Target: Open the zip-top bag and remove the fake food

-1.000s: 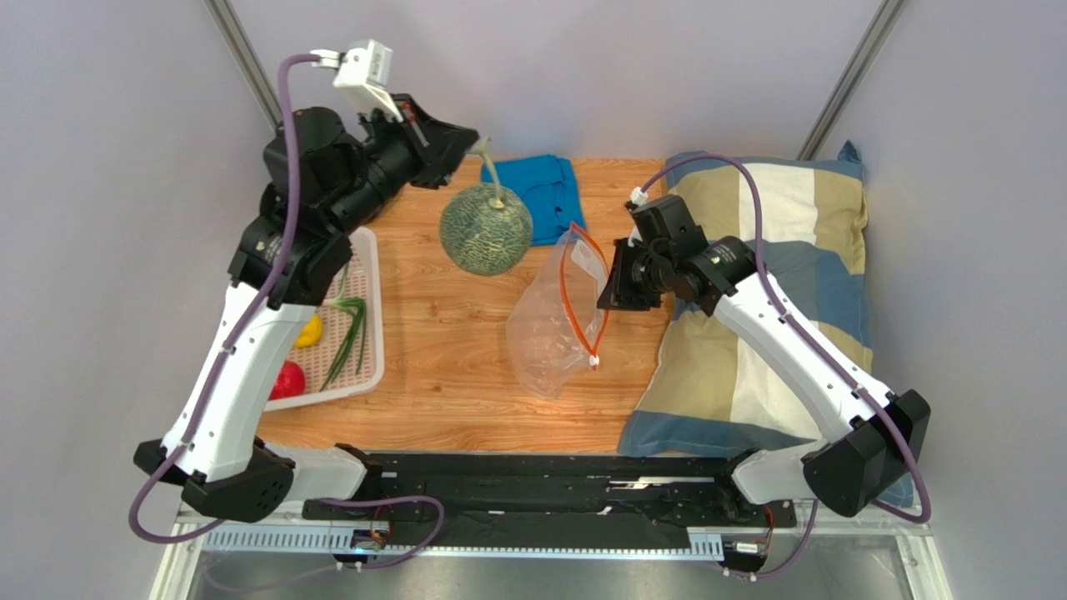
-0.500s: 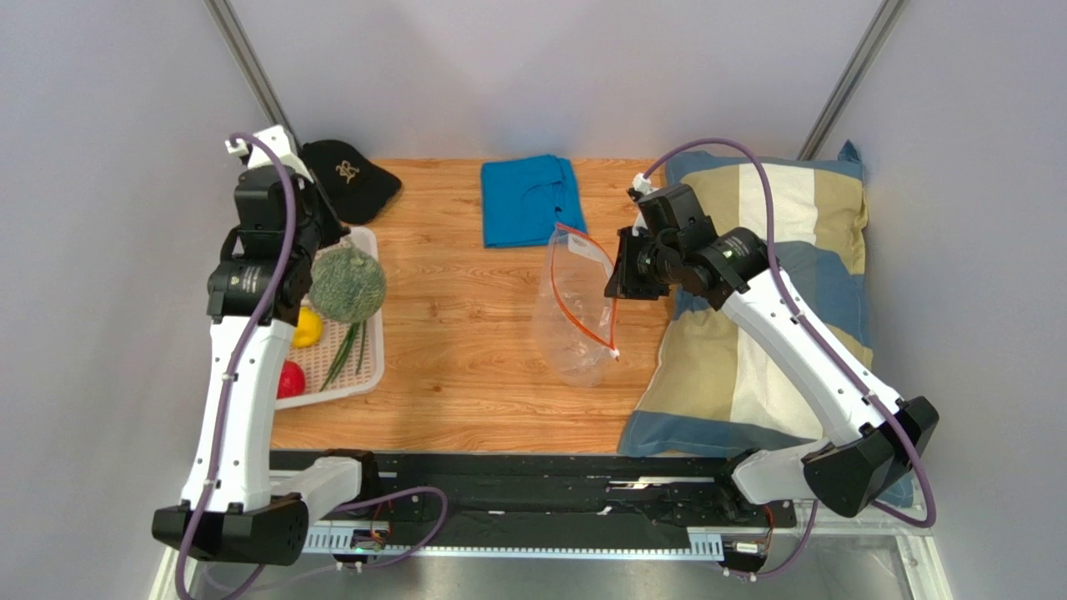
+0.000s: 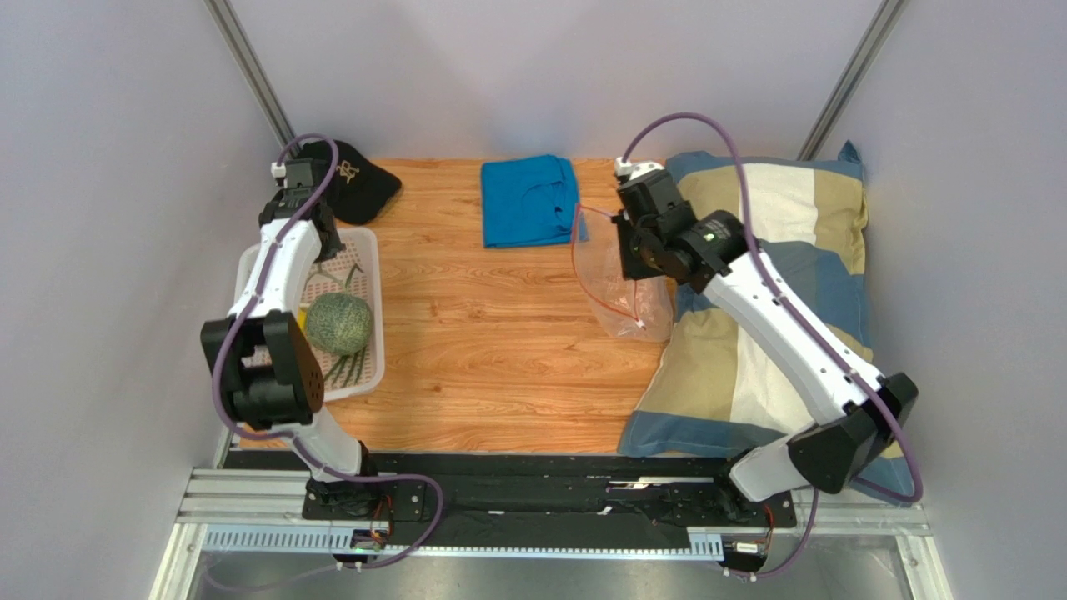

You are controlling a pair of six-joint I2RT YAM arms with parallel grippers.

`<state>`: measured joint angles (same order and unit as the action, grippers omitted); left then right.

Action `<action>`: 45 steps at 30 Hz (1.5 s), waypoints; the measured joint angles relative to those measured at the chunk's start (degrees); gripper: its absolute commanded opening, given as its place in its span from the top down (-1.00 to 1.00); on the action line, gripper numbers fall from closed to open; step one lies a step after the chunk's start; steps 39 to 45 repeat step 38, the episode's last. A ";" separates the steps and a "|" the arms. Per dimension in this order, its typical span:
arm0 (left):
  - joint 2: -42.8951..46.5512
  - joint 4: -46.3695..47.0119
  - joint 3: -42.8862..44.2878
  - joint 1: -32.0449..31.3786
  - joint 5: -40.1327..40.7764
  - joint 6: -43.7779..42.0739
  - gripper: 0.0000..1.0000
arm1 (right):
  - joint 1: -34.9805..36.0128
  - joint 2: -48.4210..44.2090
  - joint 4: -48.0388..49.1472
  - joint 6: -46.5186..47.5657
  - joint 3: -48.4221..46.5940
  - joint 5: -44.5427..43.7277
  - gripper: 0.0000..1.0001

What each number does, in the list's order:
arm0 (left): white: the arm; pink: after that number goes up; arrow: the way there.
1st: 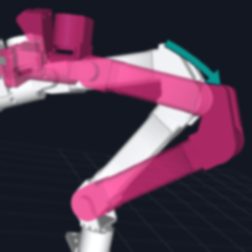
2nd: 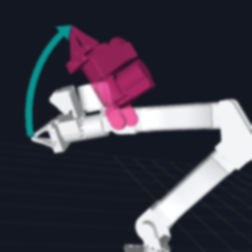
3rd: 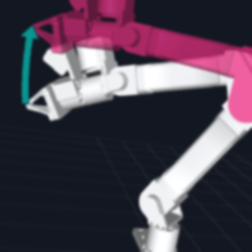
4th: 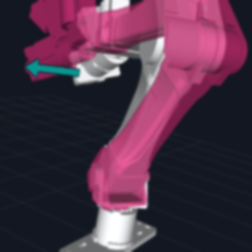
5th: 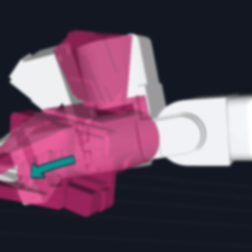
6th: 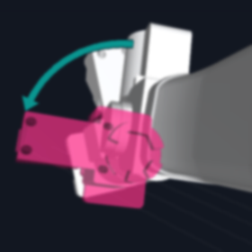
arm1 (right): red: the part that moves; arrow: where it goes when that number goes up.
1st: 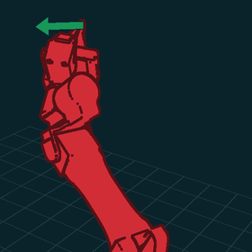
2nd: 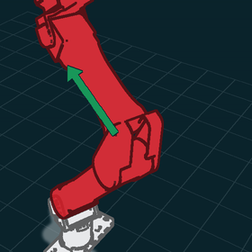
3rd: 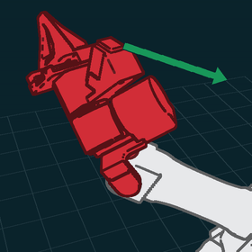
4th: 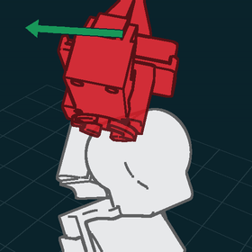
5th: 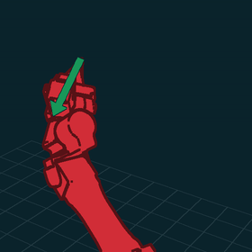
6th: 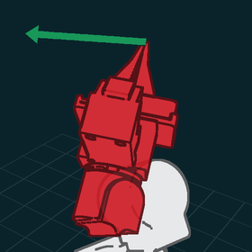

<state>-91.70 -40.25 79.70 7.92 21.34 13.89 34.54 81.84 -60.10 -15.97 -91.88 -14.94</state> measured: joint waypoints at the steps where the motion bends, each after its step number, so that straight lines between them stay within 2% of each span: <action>1: -2.45 -0.63 1.66 0.00 0.02 0.22 0.38 | 0.94 1.31 0.44 0.52 0.02 -1.09 1.00; 3: -6.82 -2.03 4.92 -0.02 0.26 1.07 -0.52 | 3.56 4.46 1.95 1.46 0.22 -2.71 0.95; 4: -7.89 -2.75 5.57 -0.02 0.37 1.38 -0.60 | 5.01 5.84 2.38 1.77 0.26 -3.30 0.92; 5: -8.50 -3.87 6.05 -0.02 0.55 2.05 -0.97 | 6.43 7.28 2.97 1.97 0.26 -3.67 0.81; 10: -6.19 -9.25 6.29 -0.31 -0.17 6.34 -0.98 | 13.79 15.98 3.98 1.27 -0.68 -1.42 0.31; 12: -3.13 -11.04 6.29 -1.25 -0.70 7.50 -0.98 | 15.43 18.32 4.13 -0.48 -0.94 2.32 -0.10; 13: -0.13 -12.11 6.29 -2.16 -1.57 8.31 -0.98 | 15.74 19.12 4.13 -1.46 -1.20 4.85 -0.22; 14: 1.70 -12.57 6.29 -3.08 -2.01 8.87 -0.98 | 15.80 19.50 4.26 -2.67 -1.38 6.43 -0.47; 16: 7.41 -13.77 6.29 -6.40 -4.79 10.69 -0.98 | 15.61 20.06 4.28 -4.61 -2.47 10.43 -0.56; 19: 13.44 -14.75 6.32 -11.98 -8.15 13.03 -0.98 | 15.21 20.15 4.66 -6.03 -4.35 14.12 -0.61; 20: 17.05 -15.76 6.38 -16.94 -10.80 14.82 -0.98 | 15.13 20.11 4.68 -6.51 -5.14 14.93 -0.61; 21: 18.45 -16.13 6.40 -19.17 -12.13 15.74 -0.98 | 15.13 19.82 4.74 -6.73 -5.33 15.08 -0.63; 23: 20.96 -16.87 6.29 -24.17 -14.10 17.51 -0.98 | 15.10 18.08 4.55 -6.93 -4.68 15.30 -0.80; 26: 25.07 -15.43 4.61 -31.93 -16.15 19.54 -0.98 | 14.69 10.19 5.20 -7.37 0.63 13.86 -0.84; 30: 31.15 -9.81 -0.70 -40.30 -19.67 21.03 -0.98 | 11.76 -7.13 6.60 -9.84 10.62 9.20 -1.00; 33: 34.93 -4.13 -4.59 -42.40 -21.94 20.94 -0.98 | 9.79 -17.86 7.17 -12.00 14.86 3.82 -1.00; 36: 37.09 0.98 -6.45 -42.45 -23.93 20.41 -0.98 | 9.84 -23.71 7.91 -14.80 17.73 0.33 -1.00; 38: 37.83 3.89 -6.84 -42.45 -25.09 20.20 -0.98 | 9.94 -25.07 8.26 -16.13 19.30 -0.52 -1.00; 45: 37.83 3.89 -6.84 -42.45 -25.09 20.20 -0.98 | 9.94 -25.07 8.26 -16.13 19.30 -0.52 -1.00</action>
